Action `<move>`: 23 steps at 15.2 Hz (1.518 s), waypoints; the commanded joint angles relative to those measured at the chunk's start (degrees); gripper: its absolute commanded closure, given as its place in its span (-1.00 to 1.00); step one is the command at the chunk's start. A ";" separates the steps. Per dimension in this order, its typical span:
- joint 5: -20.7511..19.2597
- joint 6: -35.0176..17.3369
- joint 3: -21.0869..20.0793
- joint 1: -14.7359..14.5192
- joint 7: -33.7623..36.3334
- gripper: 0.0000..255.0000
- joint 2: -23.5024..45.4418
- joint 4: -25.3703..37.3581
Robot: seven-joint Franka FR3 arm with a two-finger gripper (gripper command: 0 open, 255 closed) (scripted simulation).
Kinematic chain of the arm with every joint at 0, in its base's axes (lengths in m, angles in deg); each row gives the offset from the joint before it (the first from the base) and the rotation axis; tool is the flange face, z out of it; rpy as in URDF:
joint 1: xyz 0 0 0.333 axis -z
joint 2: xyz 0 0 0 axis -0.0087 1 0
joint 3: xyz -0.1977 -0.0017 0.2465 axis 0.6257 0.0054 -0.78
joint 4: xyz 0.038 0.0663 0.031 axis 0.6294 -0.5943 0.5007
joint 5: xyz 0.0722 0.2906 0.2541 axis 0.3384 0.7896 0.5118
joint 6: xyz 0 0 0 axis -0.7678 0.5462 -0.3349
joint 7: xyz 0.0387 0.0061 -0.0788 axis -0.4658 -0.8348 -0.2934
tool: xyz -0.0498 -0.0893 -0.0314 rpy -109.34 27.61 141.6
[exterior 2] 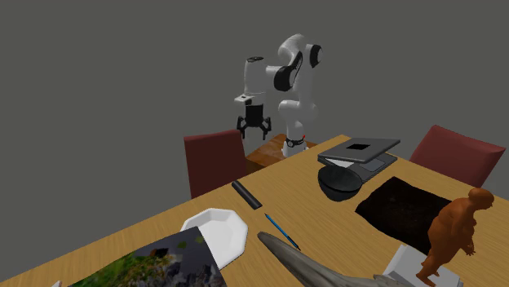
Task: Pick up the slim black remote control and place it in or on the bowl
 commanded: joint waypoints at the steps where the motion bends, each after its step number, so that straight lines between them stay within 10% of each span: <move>1: -0.20 -2.00 0.06 -0.69 -3.72 -1.00 3.88 1.74; 16: -3.79 -11.18 -3.79 -4.29 -25.41 -1.00 34.11 21.94; 23: -4.02 -14.85 -3.84 -4.29 -25.71 -1.00 37.33 21.47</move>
